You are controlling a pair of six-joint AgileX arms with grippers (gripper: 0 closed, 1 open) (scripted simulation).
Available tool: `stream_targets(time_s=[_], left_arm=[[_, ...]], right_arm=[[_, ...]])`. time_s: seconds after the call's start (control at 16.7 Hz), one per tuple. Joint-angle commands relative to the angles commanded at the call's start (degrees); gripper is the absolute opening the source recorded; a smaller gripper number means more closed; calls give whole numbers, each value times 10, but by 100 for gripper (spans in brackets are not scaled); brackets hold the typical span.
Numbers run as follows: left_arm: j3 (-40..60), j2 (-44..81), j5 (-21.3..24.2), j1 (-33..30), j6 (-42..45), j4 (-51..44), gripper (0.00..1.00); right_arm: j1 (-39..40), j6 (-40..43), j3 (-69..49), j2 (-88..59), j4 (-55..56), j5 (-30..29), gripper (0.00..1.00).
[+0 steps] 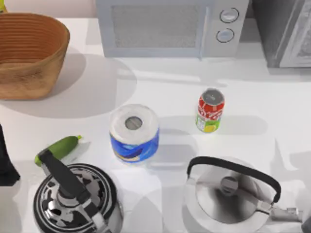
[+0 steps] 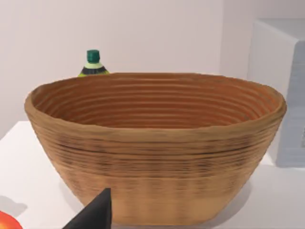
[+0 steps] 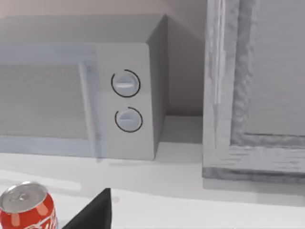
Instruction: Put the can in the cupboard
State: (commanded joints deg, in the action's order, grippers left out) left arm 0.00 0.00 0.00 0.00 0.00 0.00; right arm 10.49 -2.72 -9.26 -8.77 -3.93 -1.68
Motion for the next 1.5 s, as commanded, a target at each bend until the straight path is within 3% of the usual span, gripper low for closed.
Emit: stream_targets(time_s=[0.42,1.02,1.5], left_arm=[[0,0,0,0,0,0,100],[0,0,0,0,0,0,100],[0,0,0,0,0,0,100]], right_arm=[[153,-77,-214,-314,-37,-87,100],[276,-239,-450,-851,-31,-235,100],[303,-301,-482,-956,-32,-263,100]])
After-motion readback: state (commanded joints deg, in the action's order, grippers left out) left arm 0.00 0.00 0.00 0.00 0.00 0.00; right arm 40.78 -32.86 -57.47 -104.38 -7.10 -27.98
